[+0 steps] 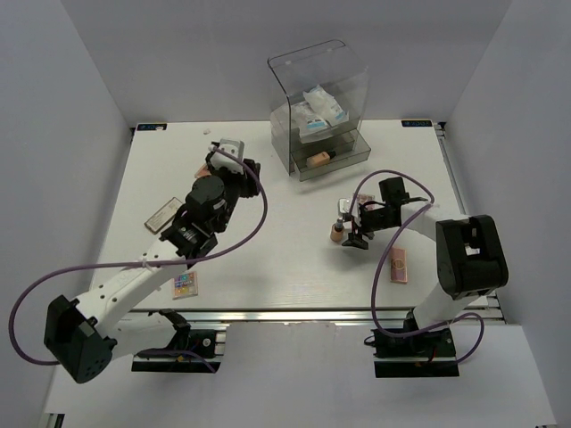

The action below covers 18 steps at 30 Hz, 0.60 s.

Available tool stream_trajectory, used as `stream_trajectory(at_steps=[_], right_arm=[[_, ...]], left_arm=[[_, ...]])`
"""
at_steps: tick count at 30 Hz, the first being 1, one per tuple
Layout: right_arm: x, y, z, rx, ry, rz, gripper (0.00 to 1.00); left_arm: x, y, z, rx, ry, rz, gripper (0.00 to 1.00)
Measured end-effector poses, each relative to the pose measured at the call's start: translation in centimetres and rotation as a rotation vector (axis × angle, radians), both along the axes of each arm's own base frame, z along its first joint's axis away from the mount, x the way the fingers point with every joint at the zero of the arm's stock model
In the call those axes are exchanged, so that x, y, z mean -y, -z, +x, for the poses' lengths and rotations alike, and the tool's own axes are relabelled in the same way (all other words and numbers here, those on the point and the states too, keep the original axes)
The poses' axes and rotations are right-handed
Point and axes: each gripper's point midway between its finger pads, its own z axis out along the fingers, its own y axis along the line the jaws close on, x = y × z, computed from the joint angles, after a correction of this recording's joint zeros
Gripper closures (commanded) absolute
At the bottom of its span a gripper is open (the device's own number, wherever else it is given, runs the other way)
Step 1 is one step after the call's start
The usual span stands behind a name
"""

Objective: Organize the makeup

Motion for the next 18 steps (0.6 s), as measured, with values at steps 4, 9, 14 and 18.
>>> stream_trajectory(at_steps=[4,9,14,18], right_arm=[[-0.2,0.6,0.2,-0.039,0.027,0.005,0.31],[-0.6,0.6,0.8,-0.058,0.055,0.023,0.33],[-1.0,0.6,1.3,-0.069,0.068,0.038,0.34],[-1.4,0.5,1.4,-0.080,0.071,0.049,0.37]], left_arm=[[-1.9,1.5,-1.2,-0.031,-0.060,-0.049,0.35],[-3.2,2.9,-1.9,-0.057,-0.106,-0.090,0.35],[-3.6,3.0,-2.1,-0.062,-0.128,-0.115,0.35],[-3.8,3.0,-2.1,-0.064,-0.138,-0.126,0.35]])
